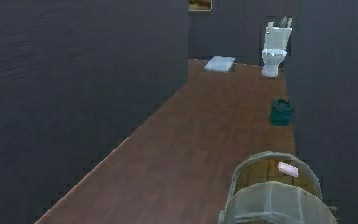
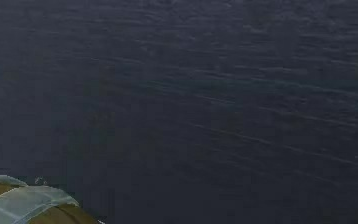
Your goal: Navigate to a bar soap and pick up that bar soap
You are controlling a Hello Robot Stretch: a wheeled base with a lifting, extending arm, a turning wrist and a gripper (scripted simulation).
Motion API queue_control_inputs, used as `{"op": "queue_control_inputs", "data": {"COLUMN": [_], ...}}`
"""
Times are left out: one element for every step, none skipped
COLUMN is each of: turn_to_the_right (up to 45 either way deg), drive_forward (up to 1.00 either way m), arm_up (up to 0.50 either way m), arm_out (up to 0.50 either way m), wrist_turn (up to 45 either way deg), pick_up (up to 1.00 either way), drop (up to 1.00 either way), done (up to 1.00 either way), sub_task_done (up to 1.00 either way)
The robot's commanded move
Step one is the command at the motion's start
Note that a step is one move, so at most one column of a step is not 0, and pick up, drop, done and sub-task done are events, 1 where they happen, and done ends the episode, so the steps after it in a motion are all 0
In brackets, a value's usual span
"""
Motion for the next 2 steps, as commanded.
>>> {"op": "queue_control_inputs", "data": {"turn_to_the_right": [-45.0,-9.0], "drive_forward": [0.0,0.0], "arm_up": [0.0,0.0], "arm_out": [0.0,0.0], "wrist_turn": [0.0,0.0], "pick_up": [0.0,0.0], "drop": [0.0,0.0], "done": [0.0,0.0], "sub_task_done": [0.0,0.0]}}
